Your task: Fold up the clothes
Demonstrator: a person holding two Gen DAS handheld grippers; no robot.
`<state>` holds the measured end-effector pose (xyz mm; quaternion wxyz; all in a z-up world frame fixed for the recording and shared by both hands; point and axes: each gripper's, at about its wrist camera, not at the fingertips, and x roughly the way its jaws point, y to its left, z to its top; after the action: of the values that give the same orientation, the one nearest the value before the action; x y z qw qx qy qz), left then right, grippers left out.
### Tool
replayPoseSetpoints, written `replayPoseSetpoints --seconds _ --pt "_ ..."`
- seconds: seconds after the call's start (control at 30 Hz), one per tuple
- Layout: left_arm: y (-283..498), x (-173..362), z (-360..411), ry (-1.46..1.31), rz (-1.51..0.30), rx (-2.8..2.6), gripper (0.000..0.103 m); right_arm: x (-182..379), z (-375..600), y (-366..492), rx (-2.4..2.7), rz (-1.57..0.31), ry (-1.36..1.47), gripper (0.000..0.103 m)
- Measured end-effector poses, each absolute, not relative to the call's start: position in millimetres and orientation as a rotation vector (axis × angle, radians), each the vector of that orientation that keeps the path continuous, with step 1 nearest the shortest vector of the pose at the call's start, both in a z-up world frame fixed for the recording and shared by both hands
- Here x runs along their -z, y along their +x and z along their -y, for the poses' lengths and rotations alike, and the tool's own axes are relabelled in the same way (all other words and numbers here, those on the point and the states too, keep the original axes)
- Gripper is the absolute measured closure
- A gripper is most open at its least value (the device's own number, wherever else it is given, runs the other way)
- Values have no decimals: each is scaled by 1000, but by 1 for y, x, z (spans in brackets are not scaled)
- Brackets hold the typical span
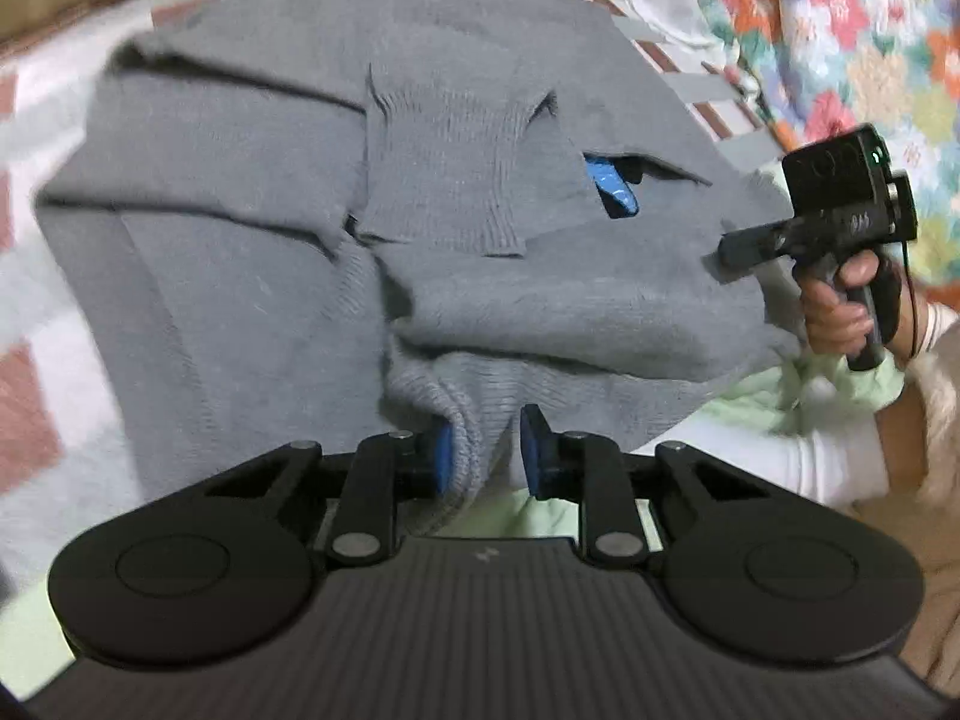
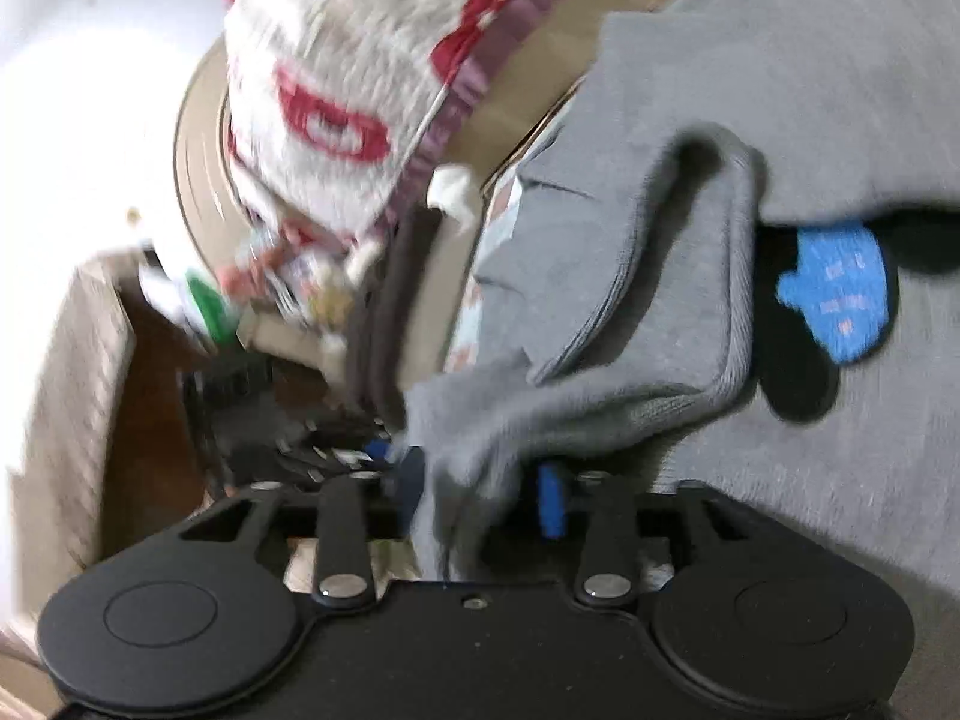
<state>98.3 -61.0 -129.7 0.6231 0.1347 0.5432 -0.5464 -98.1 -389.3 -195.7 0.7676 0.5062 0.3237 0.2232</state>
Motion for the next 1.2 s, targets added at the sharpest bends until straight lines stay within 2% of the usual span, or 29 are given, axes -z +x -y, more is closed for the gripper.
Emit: replayPoseSetpoints --seconds 0.07,0.2,0.27,0.33,0.37,0.47,0.53,0.57,0.67,0.7,0.73,0.8,0.9,1.0,1.2 --pt "96 119 55 324 -1230 1298 91 192 383 -97 -522 -732 1057 50" --pt "78 111 50 466 -1186 1362 87 184 363 -93 -648 -780 1006 31" --pt "77 120 53 492 -1208 1318 84 188 355 -90 -678 -811 1013 31" --pt "82 128 59 448 -1229 1284 68 192 349 -86 -658 -848 992 31" --pt "86 130 61 404 -1232 1273 57 191 345 -84 -651 -866 966 32" --pt "101 137 66 246 -1257 1238 45 189 337 -84 -650 -898 884 32" --pt "111 147 71 147 -1301 1207 43 188 333 -85 -649 -902 857 32" --pt "115 154 73 116 -1317 1188 47 188 333 -85 -646 -900 855 32" --pt "119 165 75 135 -1300 1122 89 189 335 -87 -639 -890 856 33" --pt "118 163 73 159 -1280 1111 91 188 334 -87 -641 -883 845 34" --pt "117 155 67 158 -1268 1115 93 186 333 -87 -644 -875 829 36" --pt "115 136 49 126 -1256 1138 94 183 332 -83 -654 -878 805 51" --pt "105 113 26 126 -1301 1182 95 184 342 -79 -664 -875 897 51" --pt "78 111 18 303 -1362 1174 95 188 351 -77 -662 -871 1002 50" --pt "65 132 20 476 -1400 1160 93 190 338 -89 -696 -970 894 47"
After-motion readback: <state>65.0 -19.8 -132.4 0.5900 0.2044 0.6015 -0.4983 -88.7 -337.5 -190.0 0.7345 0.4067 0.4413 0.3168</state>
